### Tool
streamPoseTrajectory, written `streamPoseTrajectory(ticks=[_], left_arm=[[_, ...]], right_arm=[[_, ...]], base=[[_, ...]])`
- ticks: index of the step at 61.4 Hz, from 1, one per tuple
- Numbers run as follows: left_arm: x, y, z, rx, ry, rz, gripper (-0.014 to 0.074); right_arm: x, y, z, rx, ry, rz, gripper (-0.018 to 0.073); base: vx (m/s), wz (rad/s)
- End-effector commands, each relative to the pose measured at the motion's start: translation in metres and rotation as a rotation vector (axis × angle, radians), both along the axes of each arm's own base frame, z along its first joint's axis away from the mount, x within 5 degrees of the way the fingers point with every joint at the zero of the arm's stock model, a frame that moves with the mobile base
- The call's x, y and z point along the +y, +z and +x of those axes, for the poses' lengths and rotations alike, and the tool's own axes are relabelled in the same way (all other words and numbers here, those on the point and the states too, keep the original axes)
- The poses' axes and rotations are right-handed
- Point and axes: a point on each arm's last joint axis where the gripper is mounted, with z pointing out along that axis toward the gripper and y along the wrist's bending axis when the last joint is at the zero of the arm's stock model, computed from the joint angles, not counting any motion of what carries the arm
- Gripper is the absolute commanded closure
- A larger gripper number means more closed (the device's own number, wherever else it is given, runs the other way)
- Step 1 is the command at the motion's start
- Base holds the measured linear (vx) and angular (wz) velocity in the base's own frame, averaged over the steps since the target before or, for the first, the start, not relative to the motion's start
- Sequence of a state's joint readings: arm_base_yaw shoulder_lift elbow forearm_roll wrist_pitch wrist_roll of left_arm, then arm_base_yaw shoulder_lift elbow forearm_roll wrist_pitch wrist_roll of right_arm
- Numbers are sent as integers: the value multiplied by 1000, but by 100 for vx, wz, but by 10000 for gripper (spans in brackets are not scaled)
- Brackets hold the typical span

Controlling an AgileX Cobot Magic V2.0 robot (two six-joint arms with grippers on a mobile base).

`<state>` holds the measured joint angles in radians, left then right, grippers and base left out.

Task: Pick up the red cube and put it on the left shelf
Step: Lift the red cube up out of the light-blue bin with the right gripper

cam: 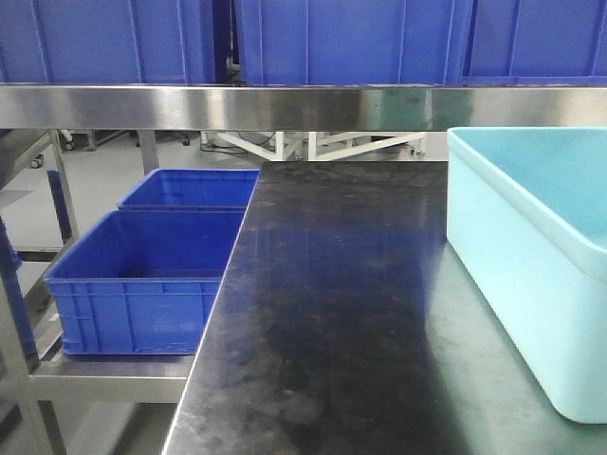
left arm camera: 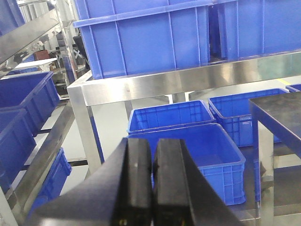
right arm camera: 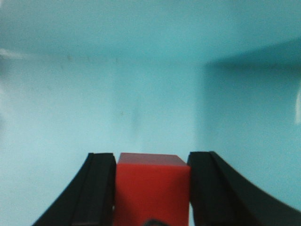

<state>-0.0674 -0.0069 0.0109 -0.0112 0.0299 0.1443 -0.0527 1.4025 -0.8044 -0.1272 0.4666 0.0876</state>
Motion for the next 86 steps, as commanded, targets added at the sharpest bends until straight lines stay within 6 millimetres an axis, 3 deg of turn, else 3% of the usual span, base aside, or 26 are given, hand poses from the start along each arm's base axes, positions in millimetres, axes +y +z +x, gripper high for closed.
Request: streamPoseTrajectory(ticks=[1, 10, 20, 30, 40, 56, 86], left_arm=[[0, 0, 1, -60, 0, -8, 491], [0, 0, 1, -60, 0, -8, 491], [0, 0, 1, -60, 0, -8, 491], [0, 0, 1, -60, 0, -8, 491], [0, 0, 1, -60, 0, -8, 491], [0, 0, 1, -60, 0, -8, 491], [0, 0, 1, -60, 0, -8, 491]], right_arm=[[-1, 48, -4, -242, 14, -25, 513], [2, 97, -32, -476, 21, -36, 506], [4, 132, -76, -657, 21, -48, 506], [7, 133, -120, -750, 24, -53, 506], [13, 118, -153, -786, 45, -20, 506], [22, 97, -162, -701, 68, 91, 506], [30, 96, -162, -698, 138, 115, 506]], base=[[0, 0], [0, 0], [0, 0], [0, 0], [0, 0], [0, 0], [0, 1]])
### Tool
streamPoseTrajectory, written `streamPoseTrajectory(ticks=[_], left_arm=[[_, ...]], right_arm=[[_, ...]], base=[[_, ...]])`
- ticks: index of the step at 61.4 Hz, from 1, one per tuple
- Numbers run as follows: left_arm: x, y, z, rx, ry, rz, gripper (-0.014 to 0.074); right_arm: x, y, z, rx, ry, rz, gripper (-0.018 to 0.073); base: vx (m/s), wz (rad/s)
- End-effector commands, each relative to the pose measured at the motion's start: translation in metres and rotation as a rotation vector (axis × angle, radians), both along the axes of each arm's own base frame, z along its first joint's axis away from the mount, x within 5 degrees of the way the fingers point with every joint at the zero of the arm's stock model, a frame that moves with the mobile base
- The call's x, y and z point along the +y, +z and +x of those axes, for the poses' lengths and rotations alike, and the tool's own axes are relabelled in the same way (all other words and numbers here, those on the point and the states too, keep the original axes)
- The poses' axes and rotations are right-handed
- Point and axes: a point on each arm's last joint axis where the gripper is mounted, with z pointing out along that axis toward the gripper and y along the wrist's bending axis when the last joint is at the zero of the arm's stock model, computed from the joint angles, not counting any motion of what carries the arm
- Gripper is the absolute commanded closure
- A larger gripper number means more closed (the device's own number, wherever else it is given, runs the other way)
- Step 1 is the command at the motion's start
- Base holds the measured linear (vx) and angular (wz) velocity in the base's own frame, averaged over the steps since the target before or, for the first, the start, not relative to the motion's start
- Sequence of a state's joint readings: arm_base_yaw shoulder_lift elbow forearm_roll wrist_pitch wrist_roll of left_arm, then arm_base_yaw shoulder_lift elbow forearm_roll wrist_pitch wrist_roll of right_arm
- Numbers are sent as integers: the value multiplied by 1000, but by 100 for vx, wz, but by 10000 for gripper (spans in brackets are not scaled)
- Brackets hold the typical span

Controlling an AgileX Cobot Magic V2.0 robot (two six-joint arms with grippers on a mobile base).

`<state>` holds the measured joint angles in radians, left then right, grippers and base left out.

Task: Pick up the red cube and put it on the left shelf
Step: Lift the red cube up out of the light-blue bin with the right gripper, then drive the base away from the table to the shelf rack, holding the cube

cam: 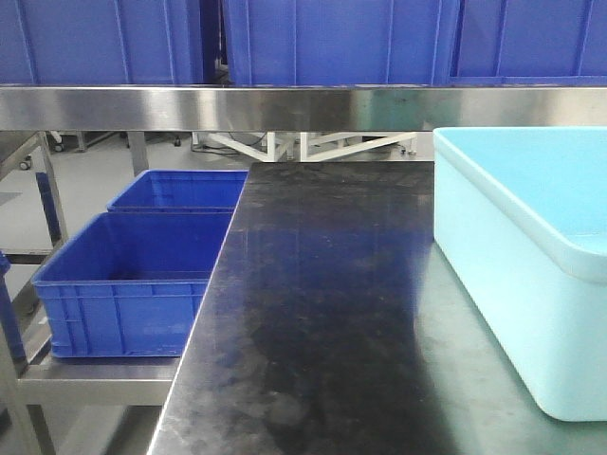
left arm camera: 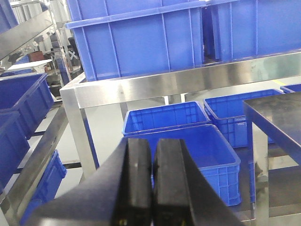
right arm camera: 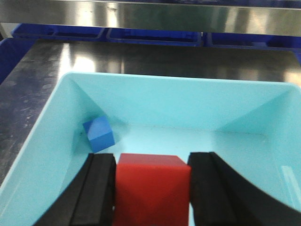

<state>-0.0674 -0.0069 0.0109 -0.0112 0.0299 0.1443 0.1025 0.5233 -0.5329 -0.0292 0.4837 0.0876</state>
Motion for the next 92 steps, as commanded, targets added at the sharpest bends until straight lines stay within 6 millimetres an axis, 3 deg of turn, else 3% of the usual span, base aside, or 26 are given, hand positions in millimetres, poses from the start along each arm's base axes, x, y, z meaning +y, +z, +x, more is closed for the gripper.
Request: streamPoseTrajectory(ticks=[1, 92], left_arm=[[0, 0, 1, -60, 0, -8, 491], [0, 0, 1, -60, 0, -8, 491]], right_arm=[[1, 16, 3, -109, 5, 9, 506], [0, 11, 1, -47, 3, 2, 506]], base=[[0, 0], [0, 0]])
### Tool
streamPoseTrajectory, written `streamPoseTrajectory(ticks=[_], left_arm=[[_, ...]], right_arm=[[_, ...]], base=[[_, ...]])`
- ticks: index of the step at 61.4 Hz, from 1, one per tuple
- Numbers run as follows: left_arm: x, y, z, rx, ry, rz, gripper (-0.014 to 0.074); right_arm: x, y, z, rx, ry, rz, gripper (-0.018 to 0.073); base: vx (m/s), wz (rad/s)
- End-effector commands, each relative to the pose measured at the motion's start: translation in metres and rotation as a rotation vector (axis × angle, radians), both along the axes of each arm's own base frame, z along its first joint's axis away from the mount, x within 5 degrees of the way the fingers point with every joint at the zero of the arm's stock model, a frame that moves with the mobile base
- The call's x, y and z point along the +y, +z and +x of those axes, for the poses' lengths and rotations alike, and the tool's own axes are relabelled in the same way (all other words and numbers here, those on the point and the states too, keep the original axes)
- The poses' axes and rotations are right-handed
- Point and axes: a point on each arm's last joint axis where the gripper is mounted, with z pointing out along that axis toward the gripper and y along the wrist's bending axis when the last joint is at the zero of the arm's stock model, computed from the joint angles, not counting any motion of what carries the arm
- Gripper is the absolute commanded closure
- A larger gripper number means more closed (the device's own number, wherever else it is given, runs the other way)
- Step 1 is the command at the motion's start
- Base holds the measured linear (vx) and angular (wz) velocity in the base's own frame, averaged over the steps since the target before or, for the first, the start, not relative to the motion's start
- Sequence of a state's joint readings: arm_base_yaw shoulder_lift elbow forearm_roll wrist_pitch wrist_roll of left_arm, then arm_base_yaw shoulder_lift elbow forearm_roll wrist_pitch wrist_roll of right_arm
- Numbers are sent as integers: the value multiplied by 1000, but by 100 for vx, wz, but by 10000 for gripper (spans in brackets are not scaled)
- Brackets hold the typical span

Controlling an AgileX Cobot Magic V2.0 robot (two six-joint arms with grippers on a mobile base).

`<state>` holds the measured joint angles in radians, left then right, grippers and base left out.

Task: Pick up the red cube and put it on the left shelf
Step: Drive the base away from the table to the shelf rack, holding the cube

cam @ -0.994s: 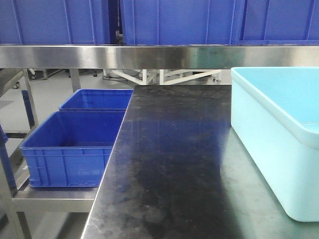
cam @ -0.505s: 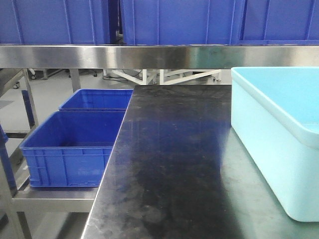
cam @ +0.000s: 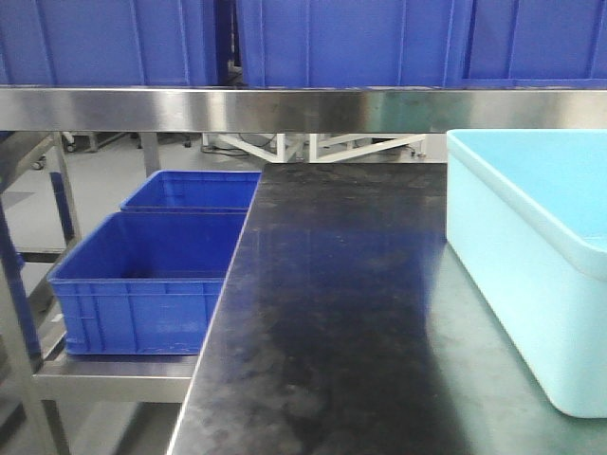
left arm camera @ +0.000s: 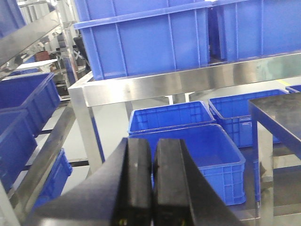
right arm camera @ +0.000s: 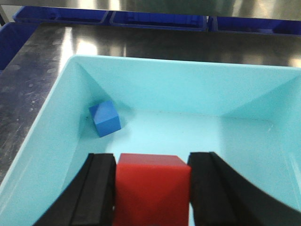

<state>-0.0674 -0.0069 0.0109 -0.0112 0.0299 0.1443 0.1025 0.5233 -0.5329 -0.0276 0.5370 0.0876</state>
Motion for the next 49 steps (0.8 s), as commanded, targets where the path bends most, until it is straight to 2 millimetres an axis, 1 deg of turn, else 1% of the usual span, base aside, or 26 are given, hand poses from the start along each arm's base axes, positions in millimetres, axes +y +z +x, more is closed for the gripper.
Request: streamPoseTrajectory(ticks=[1, 23, 49], left_arm=[[0, 0, 1, -60, 0, -8, 491], [0, 0, 1, -60, 0, -8, 491], [0, 0, 1, -60, 0, -8, 491]], right_arm=[[1, 15, 3, -100, 5, 6, 506], [1, 15, 3, -100, 5, 6, 506], [1, 15, 3, -100, 5, 6, 506]], base=[[-2, -2], [-8, 26], [-18, 45]])
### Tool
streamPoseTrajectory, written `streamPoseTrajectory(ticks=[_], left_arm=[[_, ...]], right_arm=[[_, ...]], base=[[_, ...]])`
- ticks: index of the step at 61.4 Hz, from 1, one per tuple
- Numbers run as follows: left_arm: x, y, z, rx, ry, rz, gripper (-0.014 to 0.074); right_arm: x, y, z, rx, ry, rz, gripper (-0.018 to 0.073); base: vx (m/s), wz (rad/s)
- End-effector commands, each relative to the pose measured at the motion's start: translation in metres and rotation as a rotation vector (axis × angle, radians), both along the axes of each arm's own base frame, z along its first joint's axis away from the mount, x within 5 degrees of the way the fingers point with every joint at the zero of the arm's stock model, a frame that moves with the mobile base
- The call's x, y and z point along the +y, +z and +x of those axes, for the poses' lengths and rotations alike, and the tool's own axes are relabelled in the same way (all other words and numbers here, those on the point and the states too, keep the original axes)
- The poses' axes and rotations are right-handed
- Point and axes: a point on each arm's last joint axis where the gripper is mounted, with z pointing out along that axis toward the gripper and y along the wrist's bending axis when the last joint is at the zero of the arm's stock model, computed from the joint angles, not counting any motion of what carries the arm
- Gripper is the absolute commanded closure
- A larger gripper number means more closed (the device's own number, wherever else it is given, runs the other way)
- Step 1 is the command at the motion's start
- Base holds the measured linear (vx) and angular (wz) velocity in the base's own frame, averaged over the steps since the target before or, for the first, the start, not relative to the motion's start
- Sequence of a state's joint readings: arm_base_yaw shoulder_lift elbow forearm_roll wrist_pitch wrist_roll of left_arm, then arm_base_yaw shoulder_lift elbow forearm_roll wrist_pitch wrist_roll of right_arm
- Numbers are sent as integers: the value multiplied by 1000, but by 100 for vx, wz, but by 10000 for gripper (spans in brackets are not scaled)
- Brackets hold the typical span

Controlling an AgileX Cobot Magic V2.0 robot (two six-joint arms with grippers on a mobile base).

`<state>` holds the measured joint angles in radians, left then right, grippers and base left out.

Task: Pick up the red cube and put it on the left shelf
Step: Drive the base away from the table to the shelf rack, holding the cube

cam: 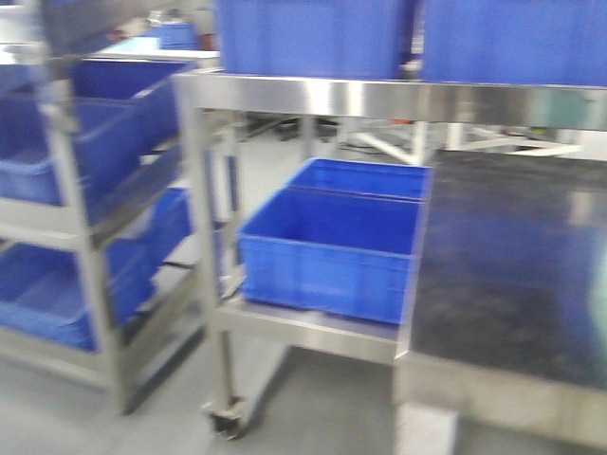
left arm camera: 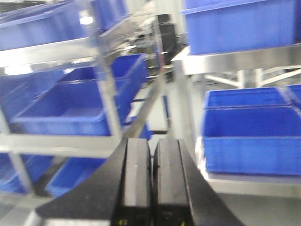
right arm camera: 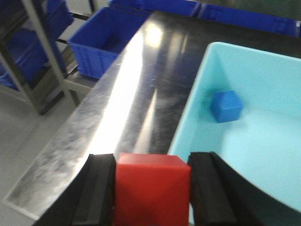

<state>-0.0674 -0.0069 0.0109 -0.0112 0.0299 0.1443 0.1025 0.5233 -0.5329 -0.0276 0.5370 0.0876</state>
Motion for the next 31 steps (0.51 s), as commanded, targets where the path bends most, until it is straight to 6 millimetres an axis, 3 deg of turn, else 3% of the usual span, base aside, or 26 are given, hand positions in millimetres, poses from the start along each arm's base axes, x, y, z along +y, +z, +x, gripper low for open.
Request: streamPoseTrajectory(ticks=[1, 31], left_arm=[[0, 0, 1, -60, 0, -8, 491], [0, 0, 1, -60, 0, -8, 491]], right_arm=[[1, 15, 3, -100, 5, 6, 506], [1, 15, 3, -100, 5, 6, 506]], base=[[-22, 41], [-21, 58]])
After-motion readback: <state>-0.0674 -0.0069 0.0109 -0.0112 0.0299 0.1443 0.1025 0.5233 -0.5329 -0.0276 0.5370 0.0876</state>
